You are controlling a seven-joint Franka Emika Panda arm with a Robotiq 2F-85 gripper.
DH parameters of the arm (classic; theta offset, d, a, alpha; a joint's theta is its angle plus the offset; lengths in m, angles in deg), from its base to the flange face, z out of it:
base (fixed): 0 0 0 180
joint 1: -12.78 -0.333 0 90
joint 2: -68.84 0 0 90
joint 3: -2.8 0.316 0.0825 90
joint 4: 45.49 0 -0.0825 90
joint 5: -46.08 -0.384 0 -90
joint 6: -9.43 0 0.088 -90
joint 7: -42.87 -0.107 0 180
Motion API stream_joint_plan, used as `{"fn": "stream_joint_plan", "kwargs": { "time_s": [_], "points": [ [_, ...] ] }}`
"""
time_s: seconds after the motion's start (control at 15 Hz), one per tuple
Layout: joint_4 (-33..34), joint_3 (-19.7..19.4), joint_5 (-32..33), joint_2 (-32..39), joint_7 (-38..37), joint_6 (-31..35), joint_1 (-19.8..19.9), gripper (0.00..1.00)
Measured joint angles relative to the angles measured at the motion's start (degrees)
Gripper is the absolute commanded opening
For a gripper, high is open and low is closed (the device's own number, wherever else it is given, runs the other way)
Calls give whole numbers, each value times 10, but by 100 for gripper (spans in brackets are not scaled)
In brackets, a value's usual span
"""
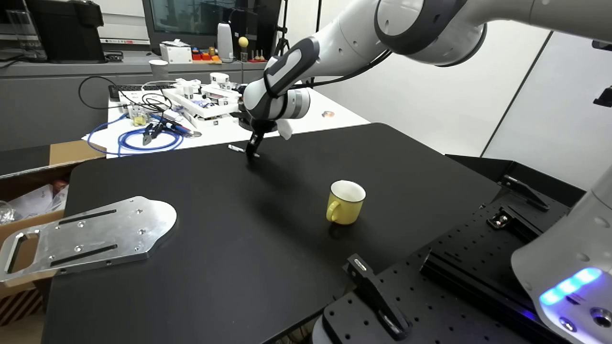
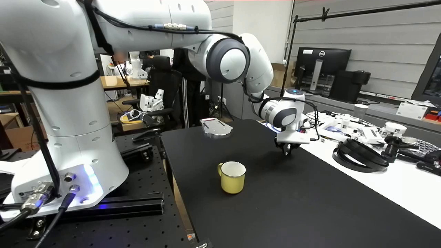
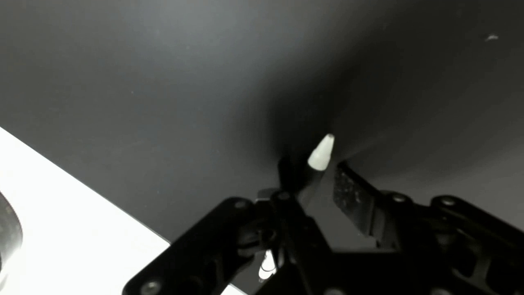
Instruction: Put the pen in the cup
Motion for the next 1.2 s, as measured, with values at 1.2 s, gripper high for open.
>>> {"fn": "stream_joint_plan", "kwargs": {
  "time_s": [1.2],
  "points": [
    [96,17,27,-11,100,-363,24,3]
  ]
}}
